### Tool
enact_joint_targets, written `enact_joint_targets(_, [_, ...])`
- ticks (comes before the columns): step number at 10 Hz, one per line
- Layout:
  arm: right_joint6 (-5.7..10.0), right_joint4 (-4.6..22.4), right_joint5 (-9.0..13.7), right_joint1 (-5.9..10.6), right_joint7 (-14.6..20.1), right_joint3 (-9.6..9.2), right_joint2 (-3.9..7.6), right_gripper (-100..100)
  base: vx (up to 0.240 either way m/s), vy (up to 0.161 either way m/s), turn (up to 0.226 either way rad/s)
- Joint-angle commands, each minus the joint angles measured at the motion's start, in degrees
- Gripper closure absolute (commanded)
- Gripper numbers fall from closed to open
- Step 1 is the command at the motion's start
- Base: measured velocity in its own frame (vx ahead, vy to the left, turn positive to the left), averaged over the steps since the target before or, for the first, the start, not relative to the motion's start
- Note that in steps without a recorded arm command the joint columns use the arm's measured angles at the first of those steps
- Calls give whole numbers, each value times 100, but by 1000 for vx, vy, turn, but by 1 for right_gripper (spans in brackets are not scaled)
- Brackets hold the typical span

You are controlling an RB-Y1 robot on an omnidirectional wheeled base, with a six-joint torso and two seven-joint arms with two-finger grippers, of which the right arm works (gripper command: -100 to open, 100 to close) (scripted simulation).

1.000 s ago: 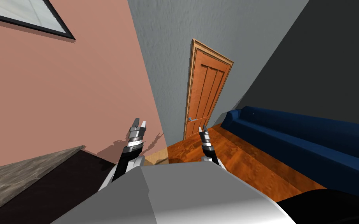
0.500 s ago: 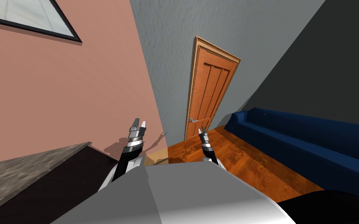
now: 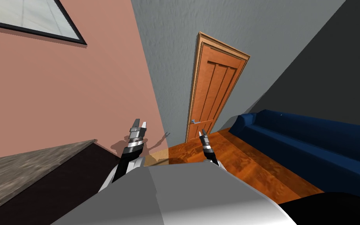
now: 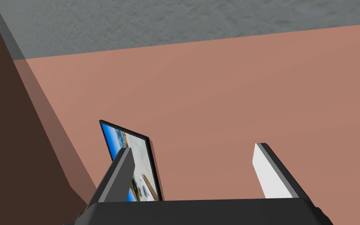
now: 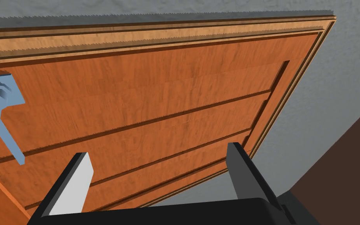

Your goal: Pull the door open

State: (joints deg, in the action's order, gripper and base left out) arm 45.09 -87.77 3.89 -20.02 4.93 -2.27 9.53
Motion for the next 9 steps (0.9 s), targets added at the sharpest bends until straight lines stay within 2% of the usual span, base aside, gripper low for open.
enact_joint_targets(1, [91, 286, 29, 128, 121, 25, 120, -100, 45, -40, 144])
enact_joint_targets(2, [91, 457, 29, 128, 121, 25, 120, -100, 32, -49, 69])
enact_joint_targets(3, [164, 658, 47, 225, 214, 36, 208, -100, 38, -66, 119])
enact_joint_targets(4, [164, 791, 47, 225, 214, 36, 208, -100, 33, -53, 80])
enact_joint_targets(5, [236, 932, 66, 323, 307, 48, 296, -100, 30, -62, 137])
enact_joint_targets(6, [236, 1092, 66, 323, 307, 48, 296, -100, 27, -54, 66])
enact_joint_targets(7, [236, 1126, 66, 323, 307, 48, 296, -100, 14, -20, -12])
enact_joint_targets(8, [308, 1357, 84, 419, 400, 59, 382, -100, 26, -27, 113])
enact_joint_targets(9, [308, 1457, 84, 419, 400, 59, 382, -100, 26, -48, 79])
